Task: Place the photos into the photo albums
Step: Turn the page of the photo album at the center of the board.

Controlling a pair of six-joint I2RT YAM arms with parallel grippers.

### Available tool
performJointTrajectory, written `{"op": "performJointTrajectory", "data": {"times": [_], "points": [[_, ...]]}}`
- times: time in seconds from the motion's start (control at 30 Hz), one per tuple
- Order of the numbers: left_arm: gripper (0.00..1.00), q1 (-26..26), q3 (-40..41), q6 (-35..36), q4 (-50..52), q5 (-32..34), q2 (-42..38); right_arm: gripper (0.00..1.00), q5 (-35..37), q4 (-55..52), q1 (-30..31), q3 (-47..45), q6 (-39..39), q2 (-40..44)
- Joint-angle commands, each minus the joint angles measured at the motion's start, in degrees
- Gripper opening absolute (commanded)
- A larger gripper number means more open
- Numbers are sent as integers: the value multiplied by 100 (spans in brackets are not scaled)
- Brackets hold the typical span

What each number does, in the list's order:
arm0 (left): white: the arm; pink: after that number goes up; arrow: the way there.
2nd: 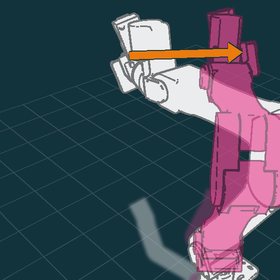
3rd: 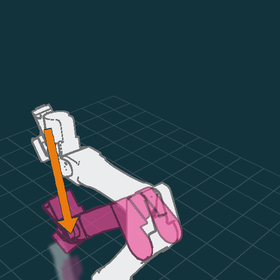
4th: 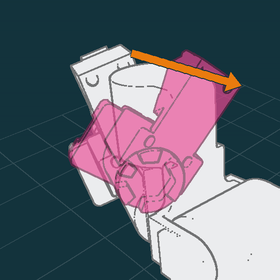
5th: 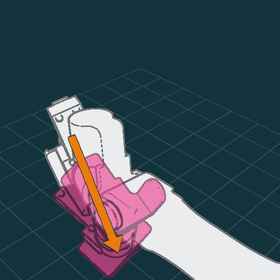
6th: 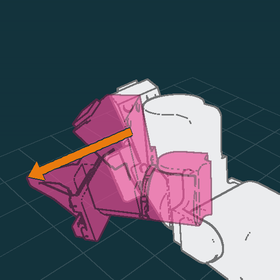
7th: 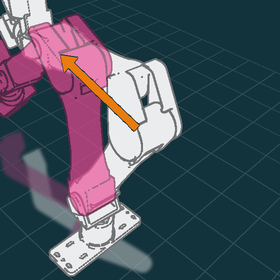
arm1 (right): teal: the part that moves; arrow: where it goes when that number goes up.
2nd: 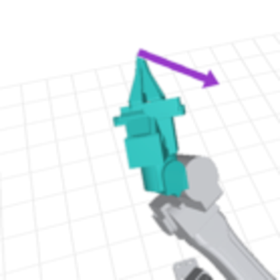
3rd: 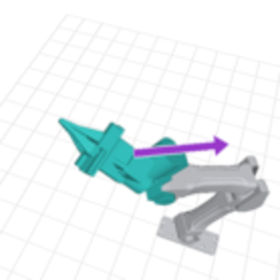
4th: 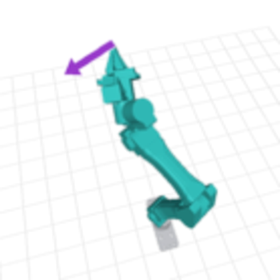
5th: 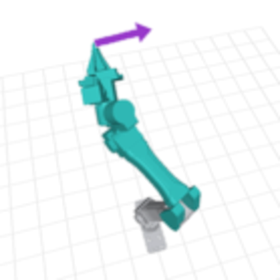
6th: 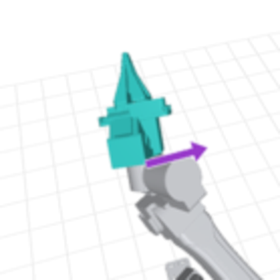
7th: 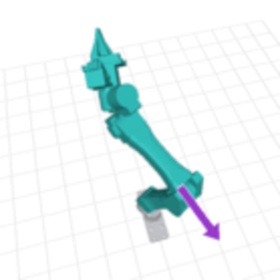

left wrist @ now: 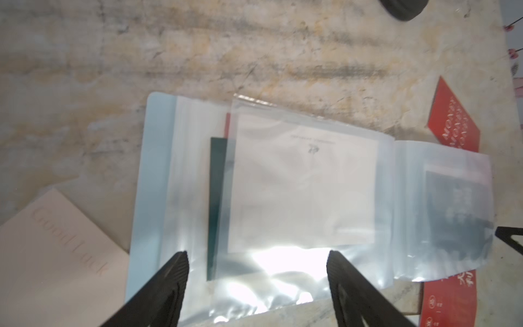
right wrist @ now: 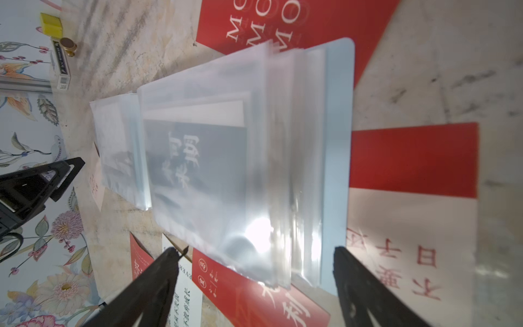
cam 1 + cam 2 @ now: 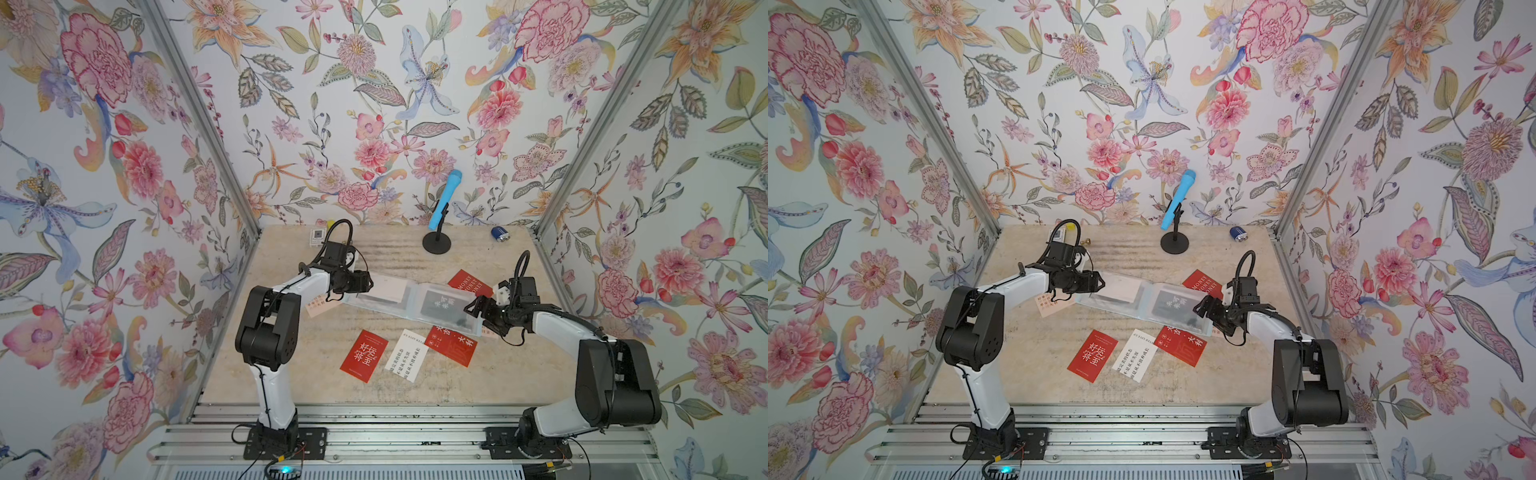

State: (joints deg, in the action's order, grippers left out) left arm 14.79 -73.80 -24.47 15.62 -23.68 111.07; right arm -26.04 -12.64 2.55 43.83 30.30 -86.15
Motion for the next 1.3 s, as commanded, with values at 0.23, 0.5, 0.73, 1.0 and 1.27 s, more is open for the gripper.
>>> {"op": "performJointTrajectory", "data": {"times": [0.23,0.5,0.73,1.0,1.27], "points": [[80,-155,178,-34,-635,-502,320,88,150,69,-9,99,-165,-183],[80,-147,177,16,-600,-472,508,88,143,80,-48,90,-202,-293],[79,-62,193,-16,-589,-564,605,88,102,180,-118,56,-207,-405],[79,153,416,-340,-904,-1188,488,88,-145,391,-177,91,-185,-772],[77,368,599,-842,-1492,-1821,479,88,-445,508,-123,221,-178,-1199]]}}
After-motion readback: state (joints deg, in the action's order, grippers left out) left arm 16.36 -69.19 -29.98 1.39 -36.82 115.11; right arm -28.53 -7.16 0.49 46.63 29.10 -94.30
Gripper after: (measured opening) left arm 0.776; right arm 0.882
